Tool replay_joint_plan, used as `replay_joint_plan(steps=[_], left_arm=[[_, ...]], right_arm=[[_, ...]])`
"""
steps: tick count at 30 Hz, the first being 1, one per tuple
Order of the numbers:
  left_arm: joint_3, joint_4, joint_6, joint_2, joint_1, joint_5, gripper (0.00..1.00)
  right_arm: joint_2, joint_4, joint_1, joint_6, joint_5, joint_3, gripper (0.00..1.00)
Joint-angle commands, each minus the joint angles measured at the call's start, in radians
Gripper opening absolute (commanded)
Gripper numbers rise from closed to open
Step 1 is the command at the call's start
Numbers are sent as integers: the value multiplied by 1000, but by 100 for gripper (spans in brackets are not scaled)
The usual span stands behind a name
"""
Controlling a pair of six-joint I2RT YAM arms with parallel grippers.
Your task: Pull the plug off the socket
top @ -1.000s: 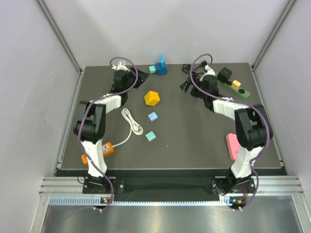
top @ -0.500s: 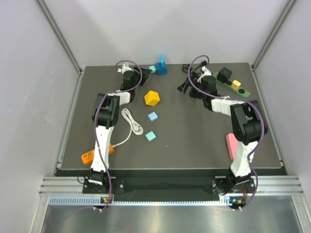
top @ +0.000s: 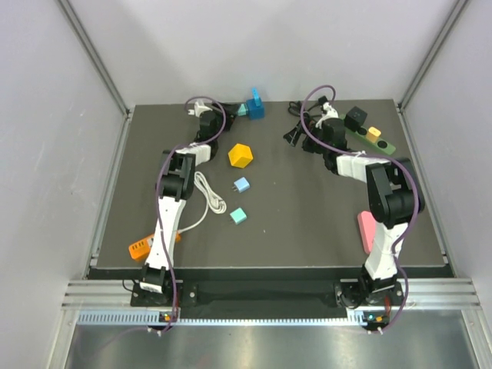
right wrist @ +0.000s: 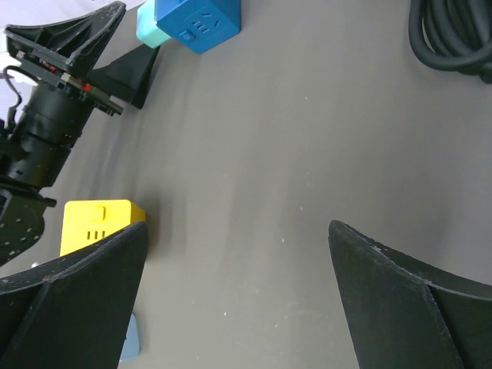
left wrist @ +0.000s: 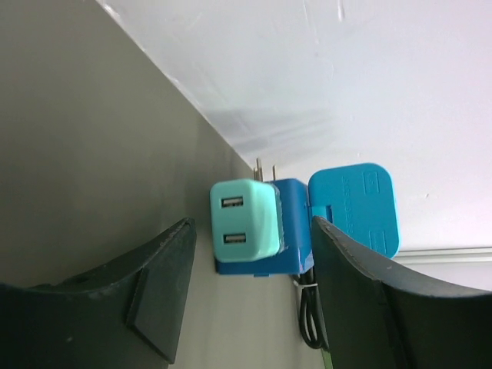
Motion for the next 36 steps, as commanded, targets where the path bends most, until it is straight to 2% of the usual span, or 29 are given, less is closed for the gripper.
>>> replay_joint_plan(steps=[1, 5, 14, 20, 25, 34, 36], left_arm=[[73, -2, -33, 58, 2, 6, 66], [112, -25, -50, 84, 0, 29, 63], [82, -141, -16, 38, 0, 89, 61], [95, -132, -40, 65, 2, 111, 59], [144, -146, -47, 95, 2, 115, 54], [124, -143, -19, 60, 2, 134, 26], [98, -135, 1, 47, 2, 137, 16]], right_arm=[[14, 59, -13, -6, -22, 54, 100], [25, 57, -15, -3, -24, 63, 100], [25, 65, -24, 6, -25, 56, 100], [29, 68, -30, 11, -30, 56, 100], [29, 71, -33, 17, -34, 56, 100], [58, 50, -33, 0, -83, 90, 100], [63, 42, -33, -8, -88, 97, 100]])
